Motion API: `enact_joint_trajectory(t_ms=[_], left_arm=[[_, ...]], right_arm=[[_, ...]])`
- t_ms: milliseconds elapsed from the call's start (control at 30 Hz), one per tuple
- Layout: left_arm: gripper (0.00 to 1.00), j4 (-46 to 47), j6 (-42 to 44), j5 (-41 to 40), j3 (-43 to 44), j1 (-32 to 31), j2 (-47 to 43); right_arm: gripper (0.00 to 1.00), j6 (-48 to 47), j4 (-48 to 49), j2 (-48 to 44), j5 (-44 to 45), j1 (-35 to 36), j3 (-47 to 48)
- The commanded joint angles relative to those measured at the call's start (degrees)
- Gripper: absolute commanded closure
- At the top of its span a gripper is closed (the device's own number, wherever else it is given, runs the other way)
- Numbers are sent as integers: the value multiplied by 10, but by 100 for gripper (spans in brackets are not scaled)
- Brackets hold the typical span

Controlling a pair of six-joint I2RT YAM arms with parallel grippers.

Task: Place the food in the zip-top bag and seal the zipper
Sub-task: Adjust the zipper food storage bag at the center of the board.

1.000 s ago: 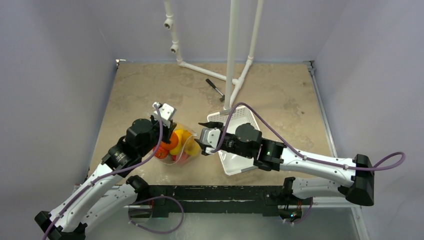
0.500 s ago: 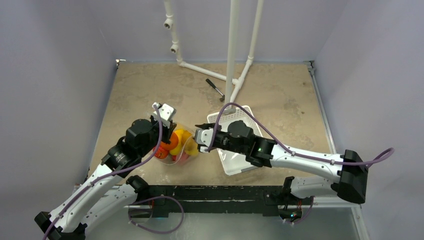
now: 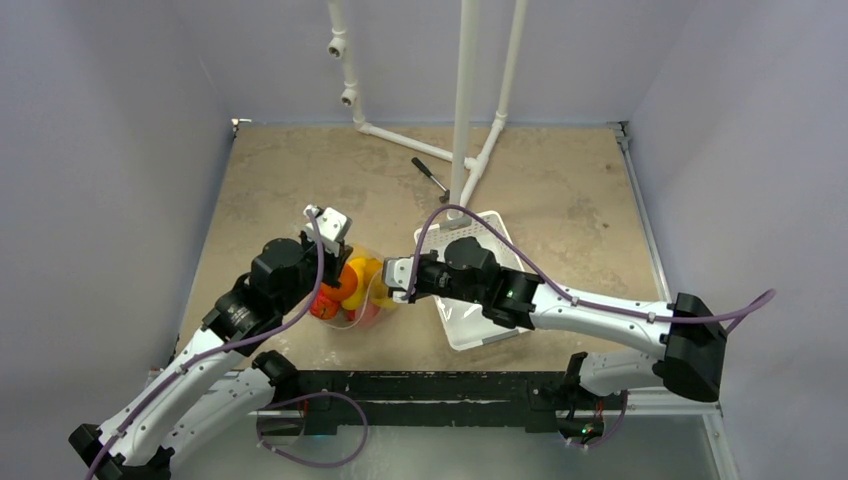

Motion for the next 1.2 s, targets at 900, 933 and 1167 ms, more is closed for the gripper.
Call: enact_joint_trajectory(t_ms=[900, 933, 1167], left_arm=[[48, -102, -75, -64, 108, -1, -75], [45, -99, -79, -64, 110, -1, -76], [28, -108, -97, -60, 146, -1, -74]], right_arm=[[100, 67, -29, -51, 4, -3, 64], [100, 72, -25, -55, 7, -3, 62], [100, 104, -9, -44, 16, -3, 81]])
